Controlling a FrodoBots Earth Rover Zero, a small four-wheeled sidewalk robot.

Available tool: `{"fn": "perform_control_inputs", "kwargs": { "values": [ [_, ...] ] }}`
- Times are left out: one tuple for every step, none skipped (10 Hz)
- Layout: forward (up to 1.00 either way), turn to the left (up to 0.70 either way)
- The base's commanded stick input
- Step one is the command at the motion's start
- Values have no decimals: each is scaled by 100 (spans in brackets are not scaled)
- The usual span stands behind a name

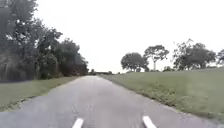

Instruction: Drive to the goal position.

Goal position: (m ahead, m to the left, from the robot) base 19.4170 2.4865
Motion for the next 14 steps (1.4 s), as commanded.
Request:
{"fn": "perform_control_inputs", "kwargs": {
  "values": [
    [70,0],
    [70,0],
    [70,0],
    [70,0],
    [70,0],
    [70,0],
    [70,0],
    [70,0],
    [70,0],
    [70,0],
    [70,0],
    [70,0],
    [70,0],
    [70,0]
  ]
}}
